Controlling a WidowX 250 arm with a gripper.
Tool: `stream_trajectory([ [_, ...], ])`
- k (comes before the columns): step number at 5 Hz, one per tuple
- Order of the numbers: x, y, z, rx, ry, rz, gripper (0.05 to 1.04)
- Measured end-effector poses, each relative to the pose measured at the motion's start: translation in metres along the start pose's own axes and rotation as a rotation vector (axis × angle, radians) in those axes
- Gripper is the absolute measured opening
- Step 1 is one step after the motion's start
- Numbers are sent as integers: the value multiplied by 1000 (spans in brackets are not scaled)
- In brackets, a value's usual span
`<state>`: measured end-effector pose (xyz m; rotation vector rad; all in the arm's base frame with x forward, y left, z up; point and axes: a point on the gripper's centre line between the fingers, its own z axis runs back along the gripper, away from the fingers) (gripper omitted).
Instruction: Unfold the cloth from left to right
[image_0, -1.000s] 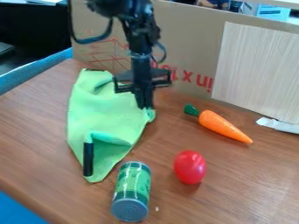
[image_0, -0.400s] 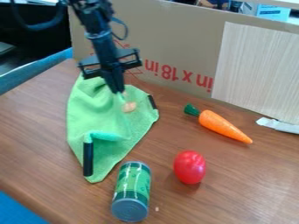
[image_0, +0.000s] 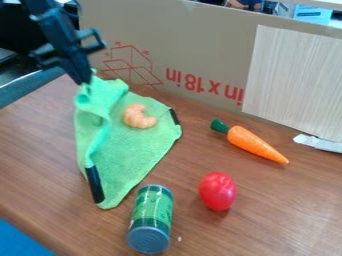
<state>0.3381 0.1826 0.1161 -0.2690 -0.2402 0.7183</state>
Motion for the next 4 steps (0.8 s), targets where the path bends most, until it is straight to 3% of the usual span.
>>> stream_trajectory([
  [1, 6, 26, 17, -29, 43, -1, 50],
  [2, 6, 40, 28, -14, 60, -3, 50],
  [4, -3, 77, 9, 160, 47, 64, 50],
])
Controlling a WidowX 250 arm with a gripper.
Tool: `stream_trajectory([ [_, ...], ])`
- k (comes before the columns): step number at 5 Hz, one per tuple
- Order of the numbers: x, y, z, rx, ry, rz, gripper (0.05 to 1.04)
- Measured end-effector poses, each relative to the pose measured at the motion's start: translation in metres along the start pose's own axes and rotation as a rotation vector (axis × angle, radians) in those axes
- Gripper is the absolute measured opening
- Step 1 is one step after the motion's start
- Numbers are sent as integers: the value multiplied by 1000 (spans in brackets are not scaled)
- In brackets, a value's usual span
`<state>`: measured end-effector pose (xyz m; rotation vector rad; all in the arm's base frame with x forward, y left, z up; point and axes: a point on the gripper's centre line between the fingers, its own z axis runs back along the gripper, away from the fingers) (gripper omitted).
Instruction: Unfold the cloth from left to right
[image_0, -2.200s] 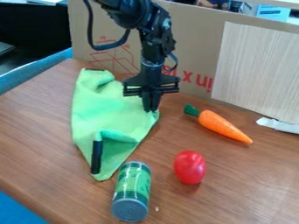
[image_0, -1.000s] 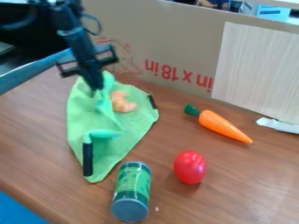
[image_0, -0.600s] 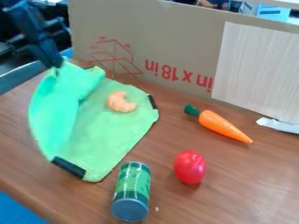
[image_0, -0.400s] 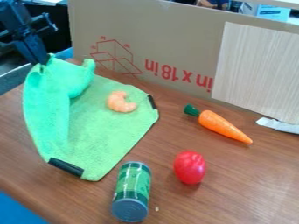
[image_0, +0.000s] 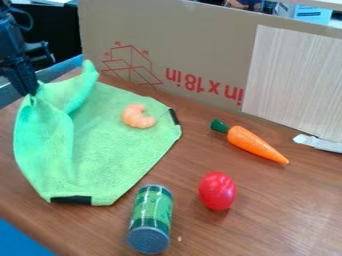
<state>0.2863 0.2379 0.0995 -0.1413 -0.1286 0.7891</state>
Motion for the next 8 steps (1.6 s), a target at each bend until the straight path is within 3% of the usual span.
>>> stream_trajectory([
  [1, 0, 14, -4, 61, -13, 44, 50],
  [3, -6, 43, 5, 104, -48, 85, 50],
  [4, -3, 59, 12, 203, -72, 174, 71],
  [5, 1, 65, 12, 318, -91, 246, 220],
  [6, 6, 63, 14, 380, -136, 283, 466],
  [7, 4, 59, 16, 450, -134, 246, 769],
  [8, 5, 49, 33, 427, -110, 109, 989],
])
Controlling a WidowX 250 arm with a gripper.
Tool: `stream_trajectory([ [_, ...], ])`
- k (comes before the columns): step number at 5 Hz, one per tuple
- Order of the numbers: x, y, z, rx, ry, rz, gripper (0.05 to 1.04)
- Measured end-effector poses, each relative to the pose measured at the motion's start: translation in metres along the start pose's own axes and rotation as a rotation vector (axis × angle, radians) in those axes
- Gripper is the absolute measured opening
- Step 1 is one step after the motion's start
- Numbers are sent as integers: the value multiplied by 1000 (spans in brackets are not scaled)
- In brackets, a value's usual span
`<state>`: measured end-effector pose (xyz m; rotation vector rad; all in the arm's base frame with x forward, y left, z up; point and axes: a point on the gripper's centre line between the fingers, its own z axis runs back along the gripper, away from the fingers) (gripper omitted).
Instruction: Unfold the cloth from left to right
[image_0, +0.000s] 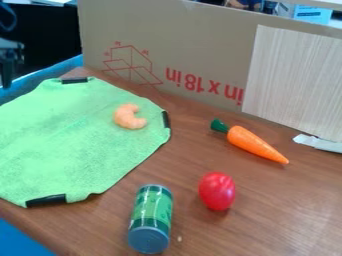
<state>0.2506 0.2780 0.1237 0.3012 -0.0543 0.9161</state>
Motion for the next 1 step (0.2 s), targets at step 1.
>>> stream_trajectory([
  [1, -8, -19, 35, -57, -93, -149, 1001],
])
